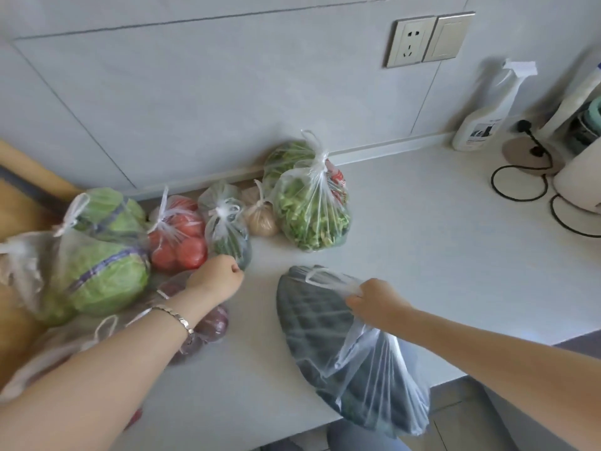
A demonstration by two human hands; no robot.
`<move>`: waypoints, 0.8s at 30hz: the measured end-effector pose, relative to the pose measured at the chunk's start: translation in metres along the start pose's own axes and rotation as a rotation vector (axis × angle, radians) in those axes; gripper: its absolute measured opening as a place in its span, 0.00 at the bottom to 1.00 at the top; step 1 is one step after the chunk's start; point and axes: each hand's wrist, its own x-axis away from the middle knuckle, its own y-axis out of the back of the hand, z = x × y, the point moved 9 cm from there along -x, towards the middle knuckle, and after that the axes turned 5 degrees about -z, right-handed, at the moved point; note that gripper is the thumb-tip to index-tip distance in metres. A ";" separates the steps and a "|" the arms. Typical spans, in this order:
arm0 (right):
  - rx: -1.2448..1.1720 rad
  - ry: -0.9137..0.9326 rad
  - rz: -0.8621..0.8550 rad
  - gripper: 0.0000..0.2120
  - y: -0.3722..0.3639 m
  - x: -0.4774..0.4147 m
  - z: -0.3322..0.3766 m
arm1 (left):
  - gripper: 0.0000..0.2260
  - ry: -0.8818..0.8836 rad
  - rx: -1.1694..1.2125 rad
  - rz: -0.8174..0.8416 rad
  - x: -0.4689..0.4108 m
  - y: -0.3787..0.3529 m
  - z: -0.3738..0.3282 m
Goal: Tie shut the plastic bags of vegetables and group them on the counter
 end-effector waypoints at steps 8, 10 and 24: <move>-0.283 -0.067 -0.071 0.14 -0.057 -0.002 0.085 | 0.10 -0.061 0.027 0.010 0.011 0.014 0.054; -0.268 -0.068 -0.097 0.12 -0.061 -0.003 0.095 | 0.12 -0.079 0.044 0.011 0.014 0.016 0.060; 0.445 0.153 0.082 0.12 -0.053 -0.036 0.135 | 0.09 -0.033 -0.005 0.098 0.008 0.024 0.061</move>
